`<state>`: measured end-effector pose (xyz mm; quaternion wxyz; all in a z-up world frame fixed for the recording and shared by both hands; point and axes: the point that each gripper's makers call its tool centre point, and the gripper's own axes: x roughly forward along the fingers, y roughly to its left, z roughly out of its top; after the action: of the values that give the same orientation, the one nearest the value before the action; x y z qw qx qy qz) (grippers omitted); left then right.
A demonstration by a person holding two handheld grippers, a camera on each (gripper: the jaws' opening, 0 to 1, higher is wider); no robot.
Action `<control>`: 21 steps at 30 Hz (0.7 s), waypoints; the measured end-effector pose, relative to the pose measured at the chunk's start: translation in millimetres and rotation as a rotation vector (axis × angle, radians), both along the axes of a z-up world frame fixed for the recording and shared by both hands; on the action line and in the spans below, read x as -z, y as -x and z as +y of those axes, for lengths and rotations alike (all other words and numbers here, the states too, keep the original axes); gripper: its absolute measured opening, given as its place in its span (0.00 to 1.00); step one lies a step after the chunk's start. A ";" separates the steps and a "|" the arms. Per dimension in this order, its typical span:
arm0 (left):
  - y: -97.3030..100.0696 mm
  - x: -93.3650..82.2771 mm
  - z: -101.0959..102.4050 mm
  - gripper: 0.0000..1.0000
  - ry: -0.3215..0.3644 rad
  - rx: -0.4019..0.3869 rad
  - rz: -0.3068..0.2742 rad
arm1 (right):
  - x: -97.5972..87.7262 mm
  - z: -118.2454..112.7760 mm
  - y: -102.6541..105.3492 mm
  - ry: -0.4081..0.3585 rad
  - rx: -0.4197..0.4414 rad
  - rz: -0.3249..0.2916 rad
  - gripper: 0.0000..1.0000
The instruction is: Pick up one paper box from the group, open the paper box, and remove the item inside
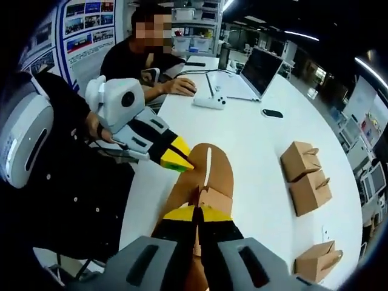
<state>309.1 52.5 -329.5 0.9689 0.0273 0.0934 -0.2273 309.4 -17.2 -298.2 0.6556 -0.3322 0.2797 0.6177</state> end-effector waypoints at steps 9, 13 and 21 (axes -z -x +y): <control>1.5 -0.7 -4.5 0.03 0.002 0.008 -0.001 | 12.1 -5.3 2.4 0.002 0.001 0.009 0.04; 1.8 -1.5 -7.0 0.03 -0.001 0.011 -0.005 | 10.0 -7.0 3.0 -0.014 -0.019 -0.027 0.07; 1.5 -2.6 -8.7 0.03 -0.004 0.013 -0.012 | 6.5 -33.1 -0.2 0.017 0.000 -0.084 0.14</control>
<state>307.7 43.9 -326.9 0.9680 0.0311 0.0878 -0.2331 309.5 -50.4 -304.8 0.6639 -0.3633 0.2573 0.6009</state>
